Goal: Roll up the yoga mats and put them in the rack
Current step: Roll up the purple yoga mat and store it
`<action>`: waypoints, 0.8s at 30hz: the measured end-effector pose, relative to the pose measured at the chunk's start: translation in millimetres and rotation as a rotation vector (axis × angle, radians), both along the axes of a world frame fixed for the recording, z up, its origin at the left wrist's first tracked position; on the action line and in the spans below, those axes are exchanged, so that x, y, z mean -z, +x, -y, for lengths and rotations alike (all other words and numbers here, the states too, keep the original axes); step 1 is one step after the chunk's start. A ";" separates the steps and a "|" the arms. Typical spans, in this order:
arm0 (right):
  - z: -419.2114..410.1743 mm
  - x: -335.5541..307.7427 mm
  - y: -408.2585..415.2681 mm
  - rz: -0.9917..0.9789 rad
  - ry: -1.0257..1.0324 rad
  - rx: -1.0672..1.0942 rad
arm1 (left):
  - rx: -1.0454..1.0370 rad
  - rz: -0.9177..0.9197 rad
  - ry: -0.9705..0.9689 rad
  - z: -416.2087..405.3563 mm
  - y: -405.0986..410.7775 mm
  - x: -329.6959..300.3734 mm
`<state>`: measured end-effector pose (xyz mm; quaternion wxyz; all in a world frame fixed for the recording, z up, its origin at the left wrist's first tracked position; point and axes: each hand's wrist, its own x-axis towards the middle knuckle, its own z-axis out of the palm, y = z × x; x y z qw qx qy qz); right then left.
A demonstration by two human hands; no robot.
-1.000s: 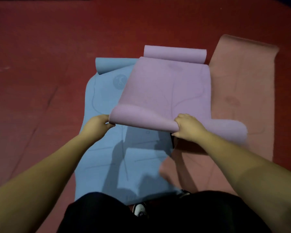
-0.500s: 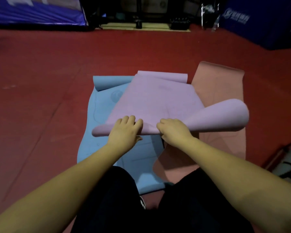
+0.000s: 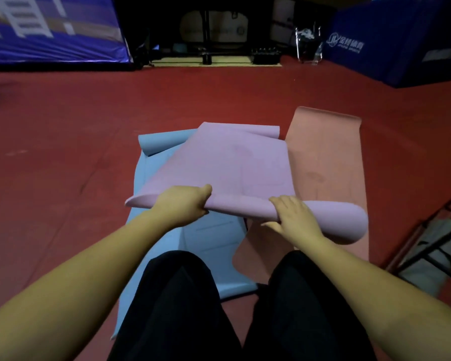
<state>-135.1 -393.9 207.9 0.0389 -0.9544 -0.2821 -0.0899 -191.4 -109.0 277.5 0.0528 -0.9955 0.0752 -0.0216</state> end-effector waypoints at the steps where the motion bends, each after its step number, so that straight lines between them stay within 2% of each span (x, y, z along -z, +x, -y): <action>1: 2.0 -3.7 -0.6 0.006 0.006 -0.014 | 0.001 -0.026 -0.001 -1.9 -0.4 -4.2; 4: 0.7 -21.2 -7.2 -0.025 -0.040 -0.067 | -0.029 -0.279 -0.022 -9.8 -4.1 -10.8; 7: -0.1 -14.2 -24.3 -0.176 -0.198 -0.110 | -0.077 -0.544 -0.110 -10.7 -14.3 6.4; 9: -3.6 -0.3 -42.8 -0.225 -0.249 -0.147 | -0.202 -0.642 -0.246 -4.9 -24.8 26.0; 11: -7.4 16.5 -56.7 -0.253 -0.244 -0.155 | -0.319 -0.691 -0.299 -0.2 -33.9 44.4; 14: -14.7 17.7 -60.2 -0.235 -0.236 -0.120 | -0.394 -0.713 -0.315 -1.5 -39.0 56.0; 17: -17.1 11.5 -57.0 -0.300 -0.226 -0.120 | -0.429 -0.697 -0.305 -6.4 -39.0 58.8; 20: -20.4 14.2 -56.7 -0.376 -0.261 -0.107 | -0.383 -0.672 -0.196 -8.9 -45.0 71.1; 22: -26.9 19.5 -56.8 -0.424 -0.284 -0.122 | -0.293 -0.603 -0.090 -9.3 -54.2 85.1; 24: -28.2 23.1 -56.0 -0.474 -0.267 -0.126 | -0.212 -0.394 0.023 -5.5 -65.1 92.7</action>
